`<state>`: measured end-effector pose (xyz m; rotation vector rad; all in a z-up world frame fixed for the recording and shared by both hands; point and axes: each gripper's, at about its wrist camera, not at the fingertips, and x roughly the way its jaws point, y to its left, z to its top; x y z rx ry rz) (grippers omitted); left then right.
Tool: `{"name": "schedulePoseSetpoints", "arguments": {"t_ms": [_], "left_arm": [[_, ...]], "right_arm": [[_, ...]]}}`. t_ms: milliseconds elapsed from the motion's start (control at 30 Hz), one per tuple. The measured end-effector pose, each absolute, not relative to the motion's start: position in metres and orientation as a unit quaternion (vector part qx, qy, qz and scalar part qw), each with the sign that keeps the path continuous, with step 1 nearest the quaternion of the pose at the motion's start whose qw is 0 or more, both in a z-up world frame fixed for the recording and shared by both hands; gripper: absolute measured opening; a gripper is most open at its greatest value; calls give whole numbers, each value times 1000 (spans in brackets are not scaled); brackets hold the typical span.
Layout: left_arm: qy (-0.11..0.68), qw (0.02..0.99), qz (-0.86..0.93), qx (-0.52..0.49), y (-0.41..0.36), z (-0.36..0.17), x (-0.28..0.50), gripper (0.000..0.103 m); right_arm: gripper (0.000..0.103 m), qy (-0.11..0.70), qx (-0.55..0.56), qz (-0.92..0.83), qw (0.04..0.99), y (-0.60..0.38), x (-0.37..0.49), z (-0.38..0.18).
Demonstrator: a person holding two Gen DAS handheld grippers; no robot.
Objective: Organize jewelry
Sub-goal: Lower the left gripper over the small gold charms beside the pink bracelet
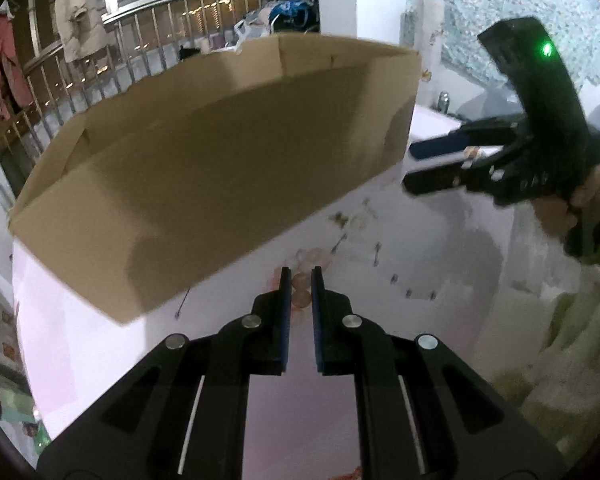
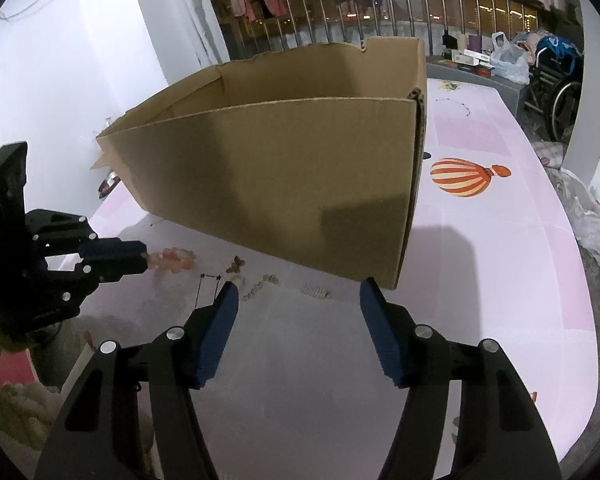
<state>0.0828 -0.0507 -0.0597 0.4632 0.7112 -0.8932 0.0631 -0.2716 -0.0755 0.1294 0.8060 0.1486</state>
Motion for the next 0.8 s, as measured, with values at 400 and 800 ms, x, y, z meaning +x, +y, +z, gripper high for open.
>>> {"name": "schedulePoseSetpoints", "arguments": {"t_ms": [400,800], "left_arm": [[334,830,-415,163,-49,-55,74,32],[317,812,-460,167,-98,-64,69,22]], "right_arm": [[44,394,52,70,915,-270,64,-76],[24,404,-13,89,911,-265,78,-83]]}}
